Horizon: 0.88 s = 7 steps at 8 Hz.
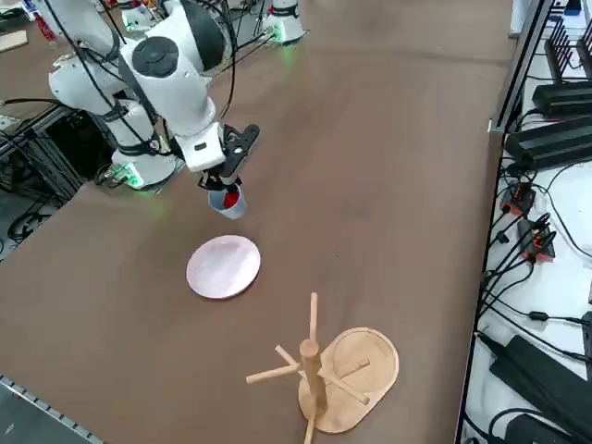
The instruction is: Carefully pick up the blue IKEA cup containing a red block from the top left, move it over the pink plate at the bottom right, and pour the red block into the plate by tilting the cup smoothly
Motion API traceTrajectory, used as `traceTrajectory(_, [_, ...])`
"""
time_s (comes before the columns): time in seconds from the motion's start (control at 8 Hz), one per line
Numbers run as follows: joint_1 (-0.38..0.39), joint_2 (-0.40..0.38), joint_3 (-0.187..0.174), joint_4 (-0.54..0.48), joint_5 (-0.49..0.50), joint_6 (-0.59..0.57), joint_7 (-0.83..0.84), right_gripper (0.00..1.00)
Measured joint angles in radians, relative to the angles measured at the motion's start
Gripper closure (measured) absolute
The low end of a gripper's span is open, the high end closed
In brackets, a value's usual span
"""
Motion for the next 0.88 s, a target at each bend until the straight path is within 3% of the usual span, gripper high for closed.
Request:
traceTrajectory(0.25, [-0.074, 0.057, -0.003, 0.080, 0.070, -0.131, -0.037, 0.98])
traceTrajectory(0.88, [-0.230, 0.315, -0.005, 0.333, 0.258, -0.477, -0.138, 0.98])
